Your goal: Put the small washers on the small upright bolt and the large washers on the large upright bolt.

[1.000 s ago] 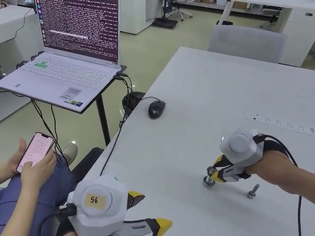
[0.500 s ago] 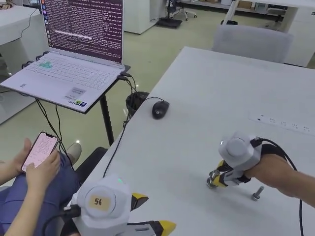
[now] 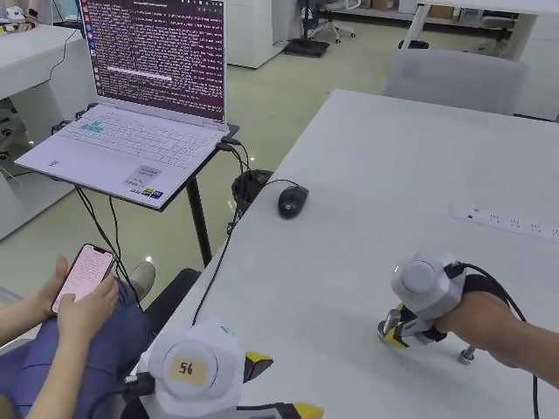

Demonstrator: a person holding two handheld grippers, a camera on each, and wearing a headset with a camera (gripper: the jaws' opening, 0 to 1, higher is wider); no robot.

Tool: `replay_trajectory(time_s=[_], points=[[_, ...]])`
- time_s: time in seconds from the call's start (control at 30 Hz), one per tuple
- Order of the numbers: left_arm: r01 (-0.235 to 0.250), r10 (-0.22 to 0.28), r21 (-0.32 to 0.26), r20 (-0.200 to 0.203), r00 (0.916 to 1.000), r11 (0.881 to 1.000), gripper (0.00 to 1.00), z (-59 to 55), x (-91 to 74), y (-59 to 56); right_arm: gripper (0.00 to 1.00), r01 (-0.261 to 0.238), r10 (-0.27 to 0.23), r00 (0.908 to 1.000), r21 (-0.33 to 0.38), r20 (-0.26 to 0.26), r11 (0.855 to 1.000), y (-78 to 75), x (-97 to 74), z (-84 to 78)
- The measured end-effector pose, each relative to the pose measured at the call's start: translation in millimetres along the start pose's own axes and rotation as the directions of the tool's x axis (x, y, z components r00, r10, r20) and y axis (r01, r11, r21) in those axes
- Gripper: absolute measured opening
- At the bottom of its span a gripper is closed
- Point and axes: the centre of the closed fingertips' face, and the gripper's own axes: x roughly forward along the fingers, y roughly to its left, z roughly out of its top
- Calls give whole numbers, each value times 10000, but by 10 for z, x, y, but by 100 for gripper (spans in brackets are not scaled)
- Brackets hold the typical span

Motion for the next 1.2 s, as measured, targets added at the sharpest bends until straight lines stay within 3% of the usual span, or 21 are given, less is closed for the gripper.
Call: replay_trajectory(time_s=[0.23, 0.4, 0.73, 0.8, 0.9, 1.1, 1.13, 1.2], points=[[51, -51, 103, -8, 10000, 9999, 51, 40, 31, -33, 25, 248, -253, 9996, 372, 149, 9990, 2, -36, -32], [130, -129, 232, -39, 9999, 9996, 51, 65, 66, -75, 25, 526, -630, 9957, 1432, 686, 9883, 58, -126, -95], [462, -452, 489, -205, 9988, 9977, 51, 58, 190, -164, 29, 410, -889, 9851, 3006, 1474, 9529, 503, -242, -401], [547, -534, 527, -250, 9983, 9971, 51, 55, 217, -180, 30, 261, -932, 9807, 3566, 1722, 9339, 609, -261, -476], [648, -630, 626, -308, 9975, 9959, 51, 59, 256, -195, 32, 236, -1015, 9787, 3934, 1785, 9191, 691, -275, -605], [781, -758, 718, -340, 9965, 9944, 51, 83, 345, -204, 37, 303, -1570, 9661, 5135, 2051, 8575, 831, -417, -893], [801, -779, 728, -338, 9964, 9941, 51, 88, 359, -208, 37, 318, -1732, 9622, 5446, 2103, 8381, 840, -447, -951], [870, -847, 757, -341, 9958, 9933, 51, 93, 408, -219, 37, 251, -1767, 9618, 5754, 2090, 8175, 859, -464, -1039]])
